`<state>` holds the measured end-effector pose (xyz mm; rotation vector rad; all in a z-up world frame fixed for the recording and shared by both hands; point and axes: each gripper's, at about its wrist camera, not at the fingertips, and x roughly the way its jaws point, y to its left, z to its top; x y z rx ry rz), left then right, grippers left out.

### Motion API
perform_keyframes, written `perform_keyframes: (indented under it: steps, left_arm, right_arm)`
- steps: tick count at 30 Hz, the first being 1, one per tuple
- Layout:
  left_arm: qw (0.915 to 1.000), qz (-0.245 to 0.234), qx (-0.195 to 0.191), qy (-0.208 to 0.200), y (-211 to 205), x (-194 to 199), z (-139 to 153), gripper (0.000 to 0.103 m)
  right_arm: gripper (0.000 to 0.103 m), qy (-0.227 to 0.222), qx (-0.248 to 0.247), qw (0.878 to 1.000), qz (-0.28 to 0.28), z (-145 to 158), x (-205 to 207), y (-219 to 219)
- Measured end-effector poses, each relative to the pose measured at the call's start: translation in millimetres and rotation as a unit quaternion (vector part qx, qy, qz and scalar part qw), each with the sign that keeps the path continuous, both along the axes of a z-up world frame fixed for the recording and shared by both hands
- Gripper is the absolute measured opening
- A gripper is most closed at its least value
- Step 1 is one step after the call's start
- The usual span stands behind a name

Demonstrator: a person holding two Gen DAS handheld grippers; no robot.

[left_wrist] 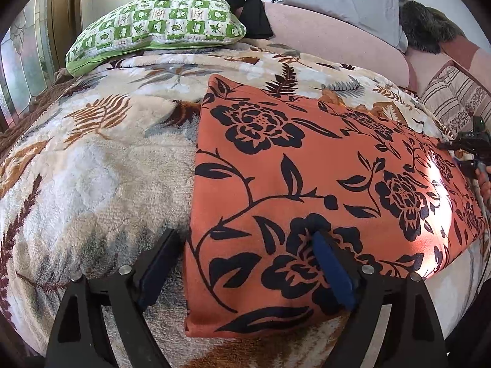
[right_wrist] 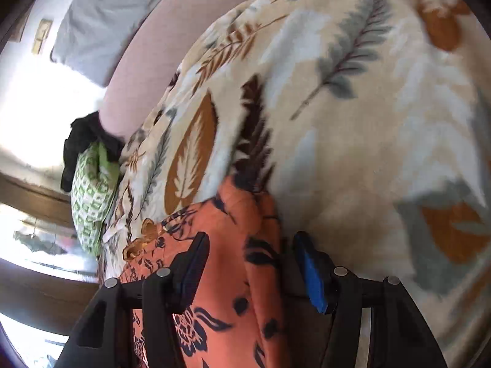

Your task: Fold small clothes

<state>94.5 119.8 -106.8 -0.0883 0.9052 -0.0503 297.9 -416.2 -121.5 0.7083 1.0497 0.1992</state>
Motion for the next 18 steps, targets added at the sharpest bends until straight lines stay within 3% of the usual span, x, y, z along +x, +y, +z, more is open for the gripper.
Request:
perform_keyframes:
  steps: [1, 3, 5, 7, 8, 11, 13, 14, 15, 16, 18]
  left_arm:
    - [1.0, 0.0, 0.0, 0.0, -0.1, 0.0, 0.0, 0.089]
    - [1.0, 0.002, 0.001, -0.002, 0.0, -0.2, 0.1, 0.089]
    - [1.0, 0.003, 0.0, -0.001, 0.5, 0.1, 0.5, 0.089]
    - [0.9999, 0.003, -0.013, 0.003, 3.3, -1.0, 3.5, 0.089]
    - [0.9997, 0.009, -0.022, 0.005, 7.7, -3.8, 7.7, 0.089]
    - [0.9976, 0.035, -0.054, -0.025, 28.0, -24.1, 31.8, 0.089]
    - [0.9946, 0.045, -0.086, -0.037, 41.4, -38.9, 41.3, 0.089]
    - [0.9934, 0.042, -0.102, -0.033, 45.6, -43.6, 40.6, 0.089]
    - [0.9923, 0.04, -0.115, -0.023, 48.2, -46.3, 36.9, 0.089]
    - [0.9911, 0.041, -0.126, -0.007, 49.4, -47.2, 30.5, 0.089]
    - [0.988, 0.045, -0.143, 0.036, 51.5, -42.2, 13.2, 0.089]
  right_arm:
    - [0.015, 0.004, -0.013, 1.0, 0.011, 6.2, 1.0, 6.4]
    - [0.014, -0.022, -0.092, 0.995, 0.009, 27.0, -5.5, 19.2]
    - [0.014, -0.022, -0.191, 0.981, 0.01, 31.5, -8.8, 32.8]
    - [0.017, 0.01, -0.203, 0.979, 0.014, 23.1, -9.6, 35.5]
    - [0.017, 0.003, -0.206, 0.978, 0.005, 28.6, -16.9, 34.3]
    - [0.026, -0.045, -0.249, 0.966, -0.05, 63.2, -55.7, 37.8]
    - [0.042, -0.087, -0.25, 0.962, -0.068, 83.5, -87.8, 45.6]
    - [0.051, -0.101, -0.236, 0.965, -0.062, 90.5, -102.1, 51.8]
    - [0.072, -0.115, -0.212, 0.969, -0.052, 95.2, -118.8, 59.8]
    - [0.078, -0.128, -0.179, 0.975, -0.032, 96.1, -135.6, 69.4]
    - [0.078, -0.138, -0.119, 0.983, 0.016, 89.9, -161.5, 89.2]
